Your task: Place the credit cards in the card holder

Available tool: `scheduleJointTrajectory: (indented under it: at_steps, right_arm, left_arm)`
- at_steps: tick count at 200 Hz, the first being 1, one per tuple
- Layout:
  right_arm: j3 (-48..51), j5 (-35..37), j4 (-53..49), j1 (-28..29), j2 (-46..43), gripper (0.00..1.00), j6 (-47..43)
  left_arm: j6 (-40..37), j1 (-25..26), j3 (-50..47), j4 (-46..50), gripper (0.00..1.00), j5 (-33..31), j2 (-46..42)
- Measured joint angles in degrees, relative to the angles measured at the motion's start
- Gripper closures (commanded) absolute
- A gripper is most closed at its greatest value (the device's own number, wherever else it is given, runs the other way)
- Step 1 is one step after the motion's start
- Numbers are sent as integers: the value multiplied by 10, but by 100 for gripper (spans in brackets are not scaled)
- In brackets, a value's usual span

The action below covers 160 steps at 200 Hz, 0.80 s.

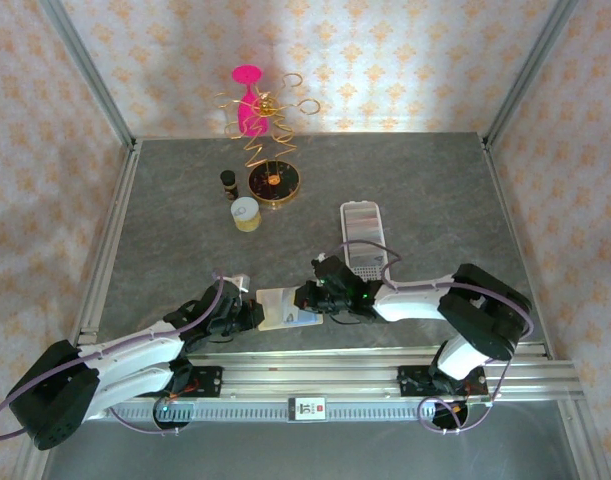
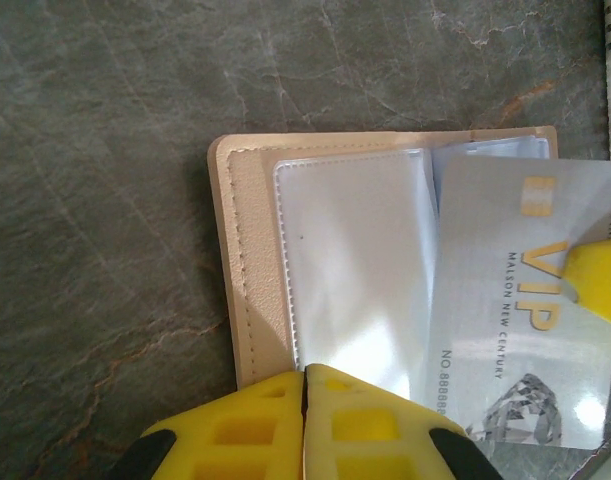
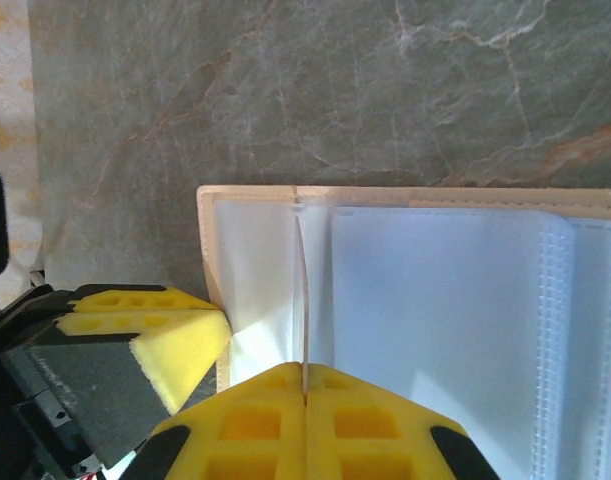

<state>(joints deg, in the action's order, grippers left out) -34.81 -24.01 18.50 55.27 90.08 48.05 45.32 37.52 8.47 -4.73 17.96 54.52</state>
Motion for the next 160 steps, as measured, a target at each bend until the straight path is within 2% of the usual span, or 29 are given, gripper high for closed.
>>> scheduleJointTrajectory:
  at_steps: [92, 116, 160]
  right_arm:
    - [0, -12, 10, 2, 12, 100, 15]
    - [0, -16, 14, 2, 21, 92, 15]
    - [-6, -20, 15, 2, 25, 93, 15]
  left_arm:
    - [0, 0, 0, 0, 91, 0, -1]
    - [0, 0, 0, 0, 91, -1, -1]
    - [0, 0, 0, 0, 91, -1, -1]
